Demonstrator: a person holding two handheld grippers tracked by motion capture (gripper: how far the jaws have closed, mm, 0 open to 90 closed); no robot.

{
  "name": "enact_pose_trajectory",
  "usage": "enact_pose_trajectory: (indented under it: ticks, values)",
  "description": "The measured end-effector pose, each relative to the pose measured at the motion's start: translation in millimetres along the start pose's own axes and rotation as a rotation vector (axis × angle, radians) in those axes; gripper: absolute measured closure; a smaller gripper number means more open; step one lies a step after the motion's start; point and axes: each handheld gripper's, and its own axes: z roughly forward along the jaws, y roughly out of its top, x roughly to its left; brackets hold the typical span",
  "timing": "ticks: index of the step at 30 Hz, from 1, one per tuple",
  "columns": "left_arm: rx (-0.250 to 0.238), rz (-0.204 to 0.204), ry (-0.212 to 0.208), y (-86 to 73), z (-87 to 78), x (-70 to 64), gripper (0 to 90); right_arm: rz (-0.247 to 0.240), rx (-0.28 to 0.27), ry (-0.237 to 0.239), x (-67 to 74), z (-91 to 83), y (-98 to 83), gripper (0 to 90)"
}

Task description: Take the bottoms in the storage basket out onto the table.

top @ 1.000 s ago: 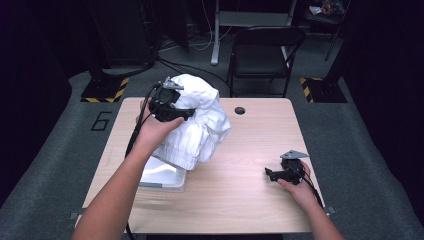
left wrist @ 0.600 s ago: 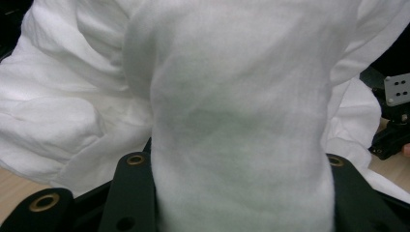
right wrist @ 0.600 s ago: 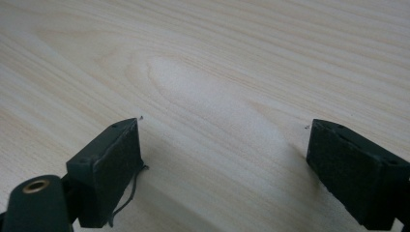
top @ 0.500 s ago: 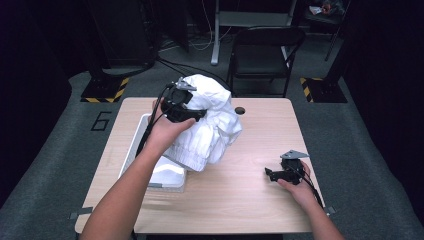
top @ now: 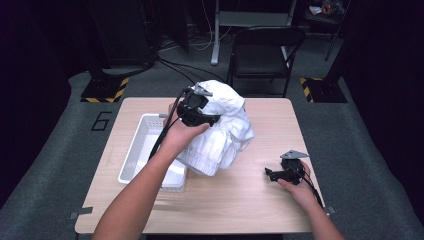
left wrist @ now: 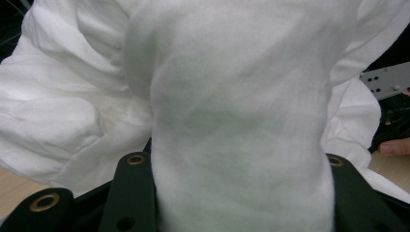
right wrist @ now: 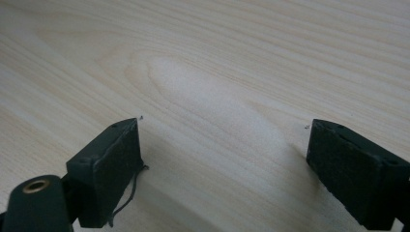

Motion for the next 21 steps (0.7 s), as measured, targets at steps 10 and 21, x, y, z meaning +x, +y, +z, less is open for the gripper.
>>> enact_pose_trajectory:
  ticks: [10, 21]
  values:
    - [0.007, 0.011, -0.023, 7.6, 15.9, -15.5, 54.6, 0.016, 0.004, 0.008, 1.0, -0.7, 0.3, 11.5]
    - [0.006, 0.011, -0.042, 13.0, 29.0, -26.1, 54.6, 0.014, 0.003, 0.008, 0.8, -0.6, 0.3, 11.6]
